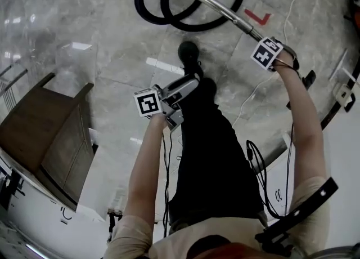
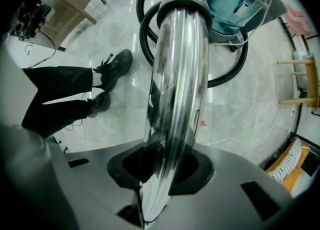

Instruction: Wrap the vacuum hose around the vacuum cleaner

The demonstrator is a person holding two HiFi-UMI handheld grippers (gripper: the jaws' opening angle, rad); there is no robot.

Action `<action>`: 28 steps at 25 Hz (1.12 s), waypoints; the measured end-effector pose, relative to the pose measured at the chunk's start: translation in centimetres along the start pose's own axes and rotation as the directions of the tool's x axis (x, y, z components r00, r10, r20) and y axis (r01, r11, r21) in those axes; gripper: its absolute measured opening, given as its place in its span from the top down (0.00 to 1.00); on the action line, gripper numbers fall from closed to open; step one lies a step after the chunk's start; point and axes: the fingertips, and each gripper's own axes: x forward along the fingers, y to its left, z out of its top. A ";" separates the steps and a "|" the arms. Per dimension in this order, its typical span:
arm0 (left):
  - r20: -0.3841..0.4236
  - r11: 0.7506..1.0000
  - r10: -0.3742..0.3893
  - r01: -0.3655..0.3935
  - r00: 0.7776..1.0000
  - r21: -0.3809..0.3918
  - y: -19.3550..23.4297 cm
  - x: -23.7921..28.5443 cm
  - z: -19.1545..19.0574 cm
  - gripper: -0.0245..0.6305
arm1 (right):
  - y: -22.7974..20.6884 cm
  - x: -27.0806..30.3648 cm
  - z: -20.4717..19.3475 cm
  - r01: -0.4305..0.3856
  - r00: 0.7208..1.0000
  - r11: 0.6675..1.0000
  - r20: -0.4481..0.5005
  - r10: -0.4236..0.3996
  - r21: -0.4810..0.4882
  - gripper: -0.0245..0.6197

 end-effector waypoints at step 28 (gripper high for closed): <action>-0.181 0.965 0.193 -0.220 0.964 -0.141 12.8 11.8 11.0 0.59 | -11.2 12.2 0.2 -0.038 0.993 0.990 -0.117 0.023 -0.135 0.81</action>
